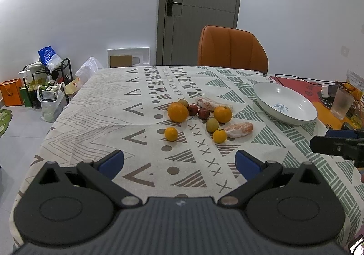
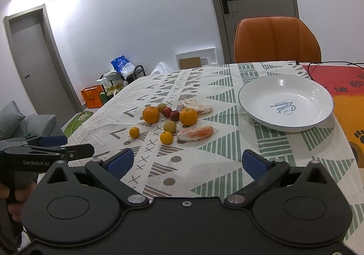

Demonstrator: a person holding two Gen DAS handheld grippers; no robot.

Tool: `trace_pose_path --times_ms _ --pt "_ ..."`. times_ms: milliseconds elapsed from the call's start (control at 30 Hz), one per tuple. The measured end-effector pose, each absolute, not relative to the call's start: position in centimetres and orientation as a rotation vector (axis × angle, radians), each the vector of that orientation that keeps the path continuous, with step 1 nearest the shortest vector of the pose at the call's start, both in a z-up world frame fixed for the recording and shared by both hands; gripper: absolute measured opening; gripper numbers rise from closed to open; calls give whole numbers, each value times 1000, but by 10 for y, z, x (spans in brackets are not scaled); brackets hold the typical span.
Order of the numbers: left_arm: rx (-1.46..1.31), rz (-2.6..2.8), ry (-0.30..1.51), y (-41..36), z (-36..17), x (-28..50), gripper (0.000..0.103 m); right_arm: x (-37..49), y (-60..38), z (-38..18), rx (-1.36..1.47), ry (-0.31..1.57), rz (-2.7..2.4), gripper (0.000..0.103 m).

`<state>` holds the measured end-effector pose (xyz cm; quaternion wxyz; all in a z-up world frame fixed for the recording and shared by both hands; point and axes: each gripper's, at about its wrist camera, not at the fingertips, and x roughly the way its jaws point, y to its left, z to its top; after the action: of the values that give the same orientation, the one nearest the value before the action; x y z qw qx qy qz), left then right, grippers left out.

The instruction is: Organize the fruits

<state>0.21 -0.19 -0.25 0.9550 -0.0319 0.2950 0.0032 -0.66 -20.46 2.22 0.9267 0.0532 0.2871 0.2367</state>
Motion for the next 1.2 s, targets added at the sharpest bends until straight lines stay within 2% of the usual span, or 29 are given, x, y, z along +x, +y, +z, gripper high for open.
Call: trace_pose_path --times_ms 1200 --pt "-83 -5 568 1 5 -2 103 -7 -207 25 102 577 487 103"
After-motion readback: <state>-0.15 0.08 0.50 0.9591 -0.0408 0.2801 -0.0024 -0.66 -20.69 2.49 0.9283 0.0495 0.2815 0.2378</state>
